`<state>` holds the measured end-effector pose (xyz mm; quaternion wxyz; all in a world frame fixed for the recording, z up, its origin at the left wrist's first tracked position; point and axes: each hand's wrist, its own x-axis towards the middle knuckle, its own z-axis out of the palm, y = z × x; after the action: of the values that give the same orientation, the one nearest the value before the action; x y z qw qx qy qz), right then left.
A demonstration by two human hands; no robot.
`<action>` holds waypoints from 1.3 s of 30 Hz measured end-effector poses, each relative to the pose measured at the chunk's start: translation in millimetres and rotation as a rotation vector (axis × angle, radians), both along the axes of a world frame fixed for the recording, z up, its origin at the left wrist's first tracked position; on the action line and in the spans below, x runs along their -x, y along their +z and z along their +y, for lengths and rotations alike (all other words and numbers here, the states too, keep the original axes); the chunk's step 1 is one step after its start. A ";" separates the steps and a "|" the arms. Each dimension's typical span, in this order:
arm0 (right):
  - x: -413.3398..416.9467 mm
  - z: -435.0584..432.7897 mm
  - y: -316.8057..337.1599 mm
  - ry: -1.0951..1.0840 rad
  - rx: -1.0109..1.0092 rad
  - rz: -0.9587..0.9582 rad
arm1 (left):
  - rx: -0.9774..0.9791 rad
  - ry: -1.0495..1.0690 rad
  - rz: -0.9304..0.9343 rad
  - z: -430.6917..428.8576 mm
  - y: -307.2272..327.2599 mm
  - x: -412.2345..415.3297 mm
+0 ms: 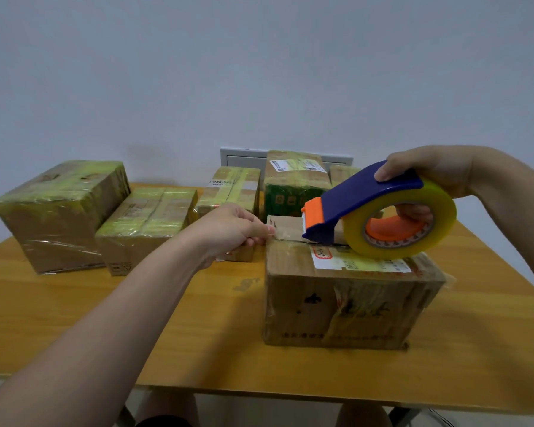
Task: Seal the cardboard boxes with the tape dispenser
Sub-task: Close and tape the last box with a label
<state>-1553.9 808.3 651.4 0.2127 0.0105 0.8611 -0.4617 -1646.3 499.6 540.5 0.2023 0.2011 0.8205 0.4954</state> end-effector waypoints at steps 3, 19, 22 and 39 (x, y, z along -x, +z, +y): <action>-0.3 -0.8 -5.0 -0.003 0.001 0.002 | -0.027 -0.017 -0.036 3.0 3.7 3.2; 0.4 -3.7 -6.7 0.009 0.044 -0.031 | -0.015 -0.044 -0.170 -4.5 8.2 10.3; 1.4 -4.5 -6.0 0.000 0.036 -0.038 | -0.063 -0.004 -0.202 -3.5 3.4 6.4; 4.0 -10.6 -4.5 -0.023 0.003 -0.055 | 0.235 0.020 0.631 22.1 -11.9 -22.2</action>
<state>-1557.9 797.7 646.9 0.2311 0.0330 0.8541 -0.4649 -1624.1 521.7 528.5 -0.0449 0.3116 0.8961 0.3129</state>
